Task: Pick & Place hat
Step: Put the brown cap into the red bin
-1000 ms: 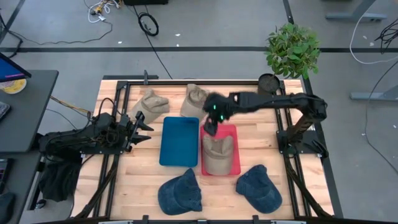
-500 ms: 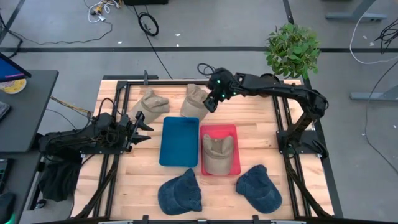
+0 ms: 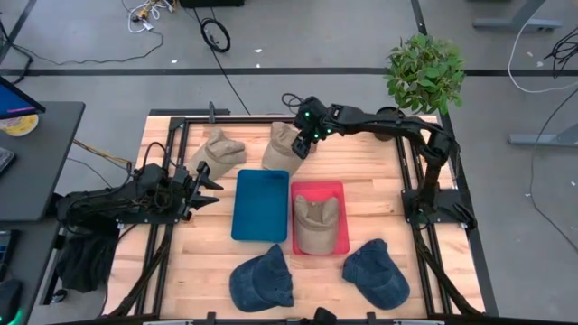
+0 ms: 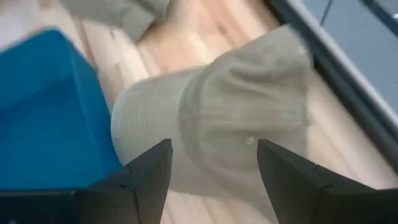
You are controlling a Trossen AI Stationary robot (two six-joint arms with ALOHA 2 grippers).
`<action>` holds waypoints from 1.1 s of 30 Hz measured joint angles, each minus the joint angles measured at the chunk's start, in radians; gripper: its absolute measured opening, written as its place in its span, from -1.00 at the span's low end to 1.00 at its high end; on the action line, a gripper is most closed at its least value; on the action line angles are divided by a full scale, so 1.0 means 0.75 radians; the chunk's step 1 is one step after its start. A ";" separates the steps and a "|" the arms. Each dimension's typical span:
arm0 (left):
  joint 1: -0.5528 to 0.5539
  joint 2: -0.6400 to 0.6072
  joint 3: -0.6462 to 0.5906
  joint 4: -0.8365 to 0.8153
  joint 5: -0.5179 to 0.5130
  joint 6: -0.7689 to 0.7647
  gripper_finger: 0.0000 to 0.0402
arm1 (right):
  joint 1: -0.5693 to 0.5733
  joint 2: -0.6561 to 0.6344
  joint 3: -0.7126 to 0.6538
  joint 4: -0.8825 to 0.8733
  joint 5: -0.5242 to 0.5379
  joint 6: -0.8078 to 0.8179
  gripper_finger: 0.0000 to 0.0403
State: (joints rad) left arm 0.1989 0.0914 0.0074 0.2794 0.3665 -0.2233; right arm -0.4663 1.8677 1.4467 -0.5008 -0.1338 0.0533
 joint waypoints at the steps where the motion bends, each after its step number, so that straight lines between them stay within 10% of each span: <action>1: 0.000 0.000 0.000 0.000 0.000 0.000 -0.12 | 0.000 0.016 0.000 -0.001 -0.015 -0.009 0.18; 20: 0.000 0.000 0.000 0.000 0.000 0.001 -0.12 | 0.001 0.275 0.002 0.087 -0.035 0.058 0.12; 29: 0.000 0.000 0.000 0.000 0.000 0.000 -0.12 | -0.021 0.275 0.003 0.070 -0.011 0.182 -0.84; 33: 0.000 0.000 0.000 0.000 0.000 0.000 -0.12 | -0.044 0.271 0.001 0.079 -0.039 0.253 -0.92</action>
State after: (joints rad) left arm 0.1987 0.0914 0.0074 0.2794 0.3667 -0.2232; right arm -0.4996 2.0712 1.4477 -0.4414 -0.1634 0.2430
